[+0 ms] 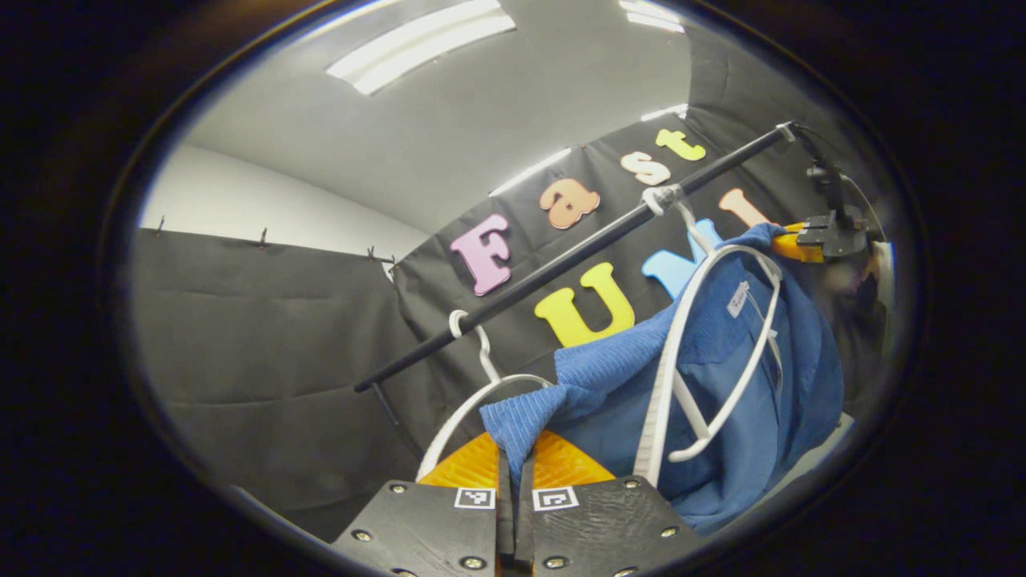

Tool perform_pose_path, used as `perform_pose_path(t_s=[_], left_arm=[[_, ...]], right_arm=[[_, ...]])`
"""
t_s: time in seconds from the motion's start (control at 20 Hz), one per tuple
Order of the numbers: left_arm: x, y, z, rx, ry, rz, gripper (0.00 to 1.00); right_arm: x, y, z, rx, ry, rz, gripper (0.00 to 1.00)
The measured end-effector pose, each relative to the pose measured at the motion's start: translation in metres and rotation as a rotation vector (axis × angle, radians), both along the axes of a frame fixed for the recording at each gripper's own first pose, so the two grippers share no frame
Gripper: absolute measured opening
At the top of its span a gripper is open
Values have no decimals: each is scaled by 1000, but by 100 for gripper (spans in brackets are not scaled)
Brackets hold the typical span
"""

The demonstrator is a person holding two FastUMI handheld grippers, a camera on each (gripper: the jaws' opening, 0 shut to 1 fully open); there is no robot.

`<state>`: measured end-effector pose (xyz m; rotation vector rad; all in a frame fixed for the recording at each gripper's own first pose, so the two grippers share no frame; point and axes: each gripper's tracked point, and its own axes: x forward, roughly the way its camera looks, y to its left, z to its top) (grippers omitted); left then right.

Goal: Grasp the clothes on the hanger with both hands and then place them into the laundry hamper below.

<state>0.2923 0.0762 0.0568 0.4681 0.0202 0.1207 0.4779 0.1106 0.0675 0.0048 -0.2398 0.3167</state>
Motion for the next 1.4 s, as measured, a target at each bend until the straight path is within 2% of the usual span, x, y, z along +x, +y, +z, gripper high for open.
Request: perform_pose_path(t_s=[0.2, 0.5, 0.85, 1.0, 1.15, 1.4], left_arm=[[15, -13, 0, -30, -7, -23, 2], [15, -24, -6, -53, -16, -37, 2], [11, -25, -16, -85, 1, -45, 2], [9, -26, -17, -107, -9, -49, 2], [4, -26, -16, -117, -16, -49, 2], [2, -24, -49, -159, 56, -29, 2]], right_arm=[[16, -11, 10, 55, -7, -35, 4], [40, -10, -14, 22, 31, -41, 4], [36, -5, -41, -28, 89, -5, 4], [39, -2, -64, -35, 150, 15, 4], [33, -2, -73, -44, 167, 1, 4], [10, -3, -115, -50, 272, 15, 4]])
